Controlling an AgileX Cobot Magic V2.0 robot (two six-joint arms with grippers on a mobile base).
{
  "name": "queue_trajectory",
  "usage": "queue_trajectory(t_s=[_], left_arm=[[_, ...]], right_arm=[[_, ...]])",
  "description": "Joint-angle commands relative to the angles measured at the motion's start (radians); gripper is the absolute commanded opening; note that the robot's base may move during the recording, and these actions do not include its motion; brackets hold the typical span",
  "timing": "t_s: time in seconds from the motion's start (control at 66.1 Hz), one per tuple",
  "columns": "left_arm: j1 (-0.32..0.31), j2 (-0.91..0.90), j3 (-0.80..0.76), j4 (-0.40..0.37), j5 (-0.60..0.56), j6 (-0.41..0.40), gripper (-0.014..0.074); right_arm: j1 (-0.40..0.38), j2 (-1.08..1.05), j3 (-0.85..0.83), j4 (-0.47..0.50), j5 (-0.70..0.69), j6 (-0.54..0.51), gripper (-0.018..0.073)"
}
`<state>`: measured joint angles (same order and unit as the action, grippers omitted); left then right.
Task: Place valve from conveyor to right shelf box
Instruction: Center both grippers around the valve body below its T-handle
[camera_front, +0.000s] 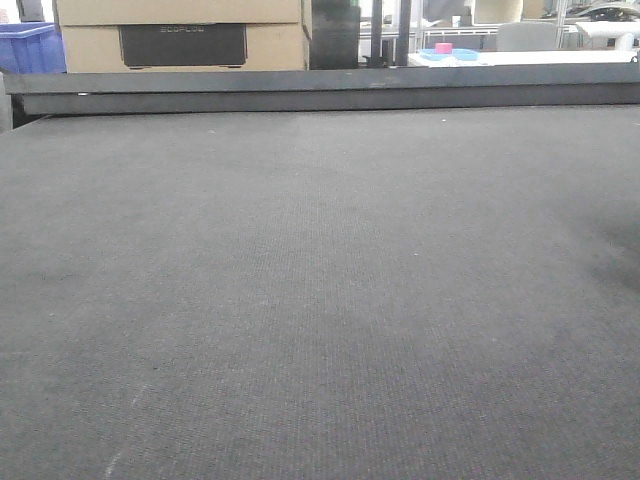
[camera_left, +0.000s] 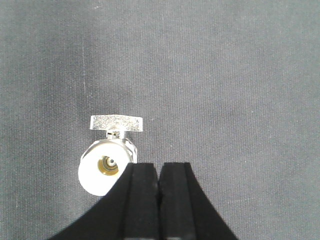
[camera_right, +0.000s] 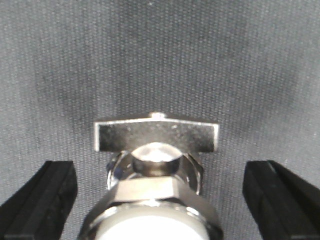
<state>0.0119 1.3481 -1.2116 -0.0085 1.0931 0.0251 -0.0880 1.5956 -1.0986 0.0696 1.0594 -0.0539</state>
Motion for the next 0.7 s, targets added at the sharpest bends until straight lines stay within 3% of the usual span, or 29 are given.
queue_trajectory(t_s=[0.0,0.076,0.257,0.318,0.454,0.544,0.681], left_arm=[[0.005,-0.003,-0.010,-0.011,0.003,-0.003,-0.0111],[0.005,-0.003,-0.010,-0.011,0.003,-0.003,-0.0111],[0.005,-0.003,-0.010,-0.013,0.021,-0.009,-0.0111],[0.013,-0.003,-0.014,-0.016,0.062,-0.045,-0.0111],[0.063,0.010,-0.047,-0.045,0.128,-0.045,-0.0111],[0.090,0.020,-0.051,-0.032,0.126,-0.009,-0.0111],[0.094,0.049,-0.057,-0.030,0.109,0.109,-0.0091]], right_arm=[[0.003,-0.001,0.004,-0.005,0.000,0.004,0.0483],[0.003,-0.001,0.004,-0.005,0.004,0.004,0.0361],[0.003,-0.003,0.004,-0.005,0.040,0.004,-0.0169],[0.003,-0.012,0.002,-0.005,0.055,0.004,-0.0160],[0.003,-0.065,-0.029,-0.005,0.085,0.004,-0.0160],[0.003,-0.113,-0.051,-0.005,0.087,0.004,-0.0162],[0.003,-0.173,-0.075,-0.005,0.072,0.004,-0.0162]])
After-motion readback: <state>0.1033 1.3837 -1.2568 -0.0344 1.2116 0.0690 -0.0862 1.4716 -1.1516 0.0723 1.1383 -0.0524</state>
